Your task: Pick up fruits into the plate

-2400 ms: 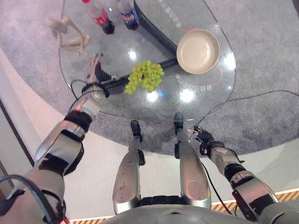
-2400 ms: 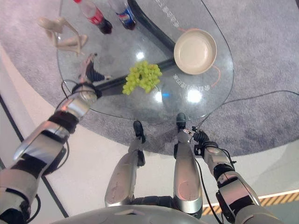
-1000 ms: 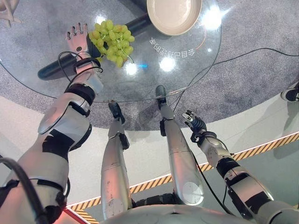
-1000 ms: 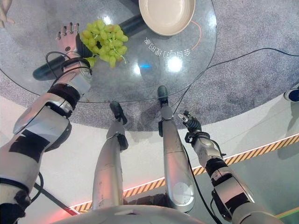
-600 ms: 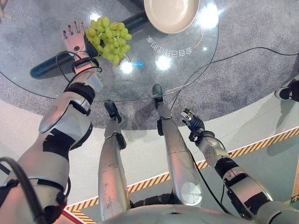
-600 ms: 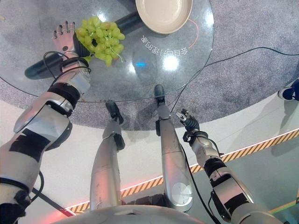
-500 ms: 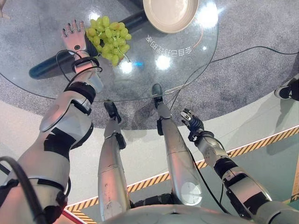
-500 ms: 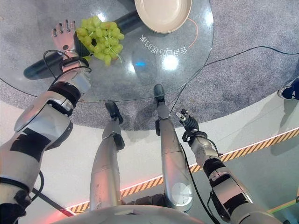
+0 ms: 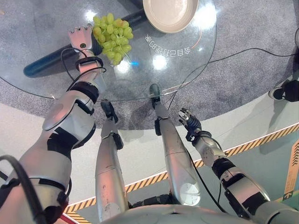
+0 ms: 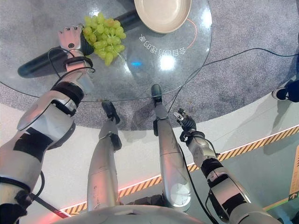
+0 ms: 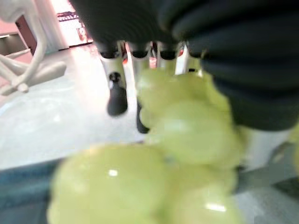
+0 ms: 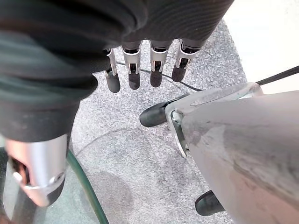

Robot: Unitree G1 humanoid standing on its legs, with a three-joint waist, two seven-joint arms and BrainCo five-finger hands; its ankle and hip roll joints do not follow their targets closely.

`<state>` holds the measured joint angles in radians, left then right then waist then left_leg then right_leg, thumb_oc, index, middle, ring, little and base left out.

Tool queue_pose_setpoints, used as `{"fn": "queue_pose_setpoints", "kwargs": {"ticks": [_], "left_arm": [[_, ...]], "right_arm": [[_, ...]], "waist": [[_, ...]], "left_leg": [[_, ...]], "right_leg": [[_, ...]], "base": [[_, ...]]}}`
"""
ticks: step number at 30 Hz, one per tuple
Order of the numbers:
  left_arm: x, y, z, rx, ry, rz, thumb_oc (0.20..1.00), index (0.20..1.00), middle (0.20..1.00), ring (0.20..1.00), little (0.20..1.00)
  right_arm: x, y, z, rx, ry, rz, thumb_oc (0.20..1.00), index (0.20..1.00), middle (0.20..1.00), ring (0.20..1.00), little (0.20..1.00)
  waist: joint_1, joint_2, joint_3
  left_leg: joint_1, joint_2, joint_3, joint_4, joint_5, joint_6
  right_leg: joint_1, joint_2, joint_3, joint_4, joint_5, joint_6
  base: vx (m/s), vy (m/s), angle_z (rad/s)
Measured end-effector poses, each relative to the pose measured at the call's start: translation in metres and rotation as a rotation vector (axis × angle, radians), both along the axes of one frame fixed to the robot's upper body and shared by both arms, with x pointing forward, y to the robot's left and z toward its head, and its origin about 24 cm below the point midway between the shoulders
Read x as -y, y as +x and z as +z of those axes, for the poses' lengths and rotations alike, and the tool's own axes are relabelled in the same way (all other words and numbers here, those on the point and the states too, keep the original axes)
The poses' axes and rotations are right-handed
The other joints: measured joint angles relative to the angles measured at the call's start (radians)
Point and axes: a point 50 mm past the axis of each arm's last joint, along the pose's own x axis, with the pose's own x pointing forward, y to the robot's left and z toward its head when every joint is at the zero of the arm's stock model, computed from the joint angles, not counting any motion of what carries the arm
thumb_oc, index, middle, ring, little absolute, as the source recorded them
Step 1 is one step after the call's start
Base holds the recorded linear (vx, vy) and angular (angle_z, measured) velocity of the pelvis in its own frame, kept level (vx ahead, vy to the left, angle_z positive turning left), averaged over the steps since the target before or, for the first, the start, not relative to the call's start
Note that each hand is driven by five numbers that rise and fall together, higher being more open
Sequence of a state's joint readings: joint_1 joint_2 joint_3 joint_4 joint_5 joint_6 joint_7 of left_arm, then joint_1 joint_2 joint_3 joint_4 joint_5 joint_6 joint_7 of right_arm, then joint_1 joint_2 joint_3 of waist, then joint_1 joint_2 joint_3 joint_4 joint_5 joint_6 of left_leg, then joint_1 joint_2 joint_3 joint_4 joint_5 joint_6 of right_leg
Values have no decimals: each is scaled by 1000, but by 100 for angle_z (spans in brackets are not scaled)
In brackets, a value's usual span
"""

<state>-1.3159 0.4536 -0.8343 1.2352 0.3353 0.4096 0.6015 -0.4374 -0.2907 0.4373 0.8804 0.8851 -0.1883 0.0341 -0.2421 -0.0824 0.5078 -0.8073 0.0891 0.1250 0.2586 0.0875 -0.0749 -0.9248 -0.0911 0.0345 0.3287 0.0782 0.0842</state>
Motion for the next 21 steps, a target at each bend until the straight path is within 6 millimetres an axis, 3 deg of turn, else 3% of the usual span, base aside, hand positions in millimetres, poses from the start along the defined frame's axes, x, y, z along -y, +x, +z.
{"fn": "queue_pose_setpoints", "kwargs": {"ticks": [21], "left_arm": [[-5, -1, -11, -45, -3, 16, 200, 200, 200, 200, 200]], "right_arm": [[1, -1, -1, 2, -1, -3, 1000, 1000, 1000, 1000, 1000]], "waist": [[23, 1, 0]], "left_leg": [[67, 0, 8, -5, 3, 3]], "right_leg": [[54, 0, 9, 12, -2, 2]], "base": [[0, 2, 0]]}}
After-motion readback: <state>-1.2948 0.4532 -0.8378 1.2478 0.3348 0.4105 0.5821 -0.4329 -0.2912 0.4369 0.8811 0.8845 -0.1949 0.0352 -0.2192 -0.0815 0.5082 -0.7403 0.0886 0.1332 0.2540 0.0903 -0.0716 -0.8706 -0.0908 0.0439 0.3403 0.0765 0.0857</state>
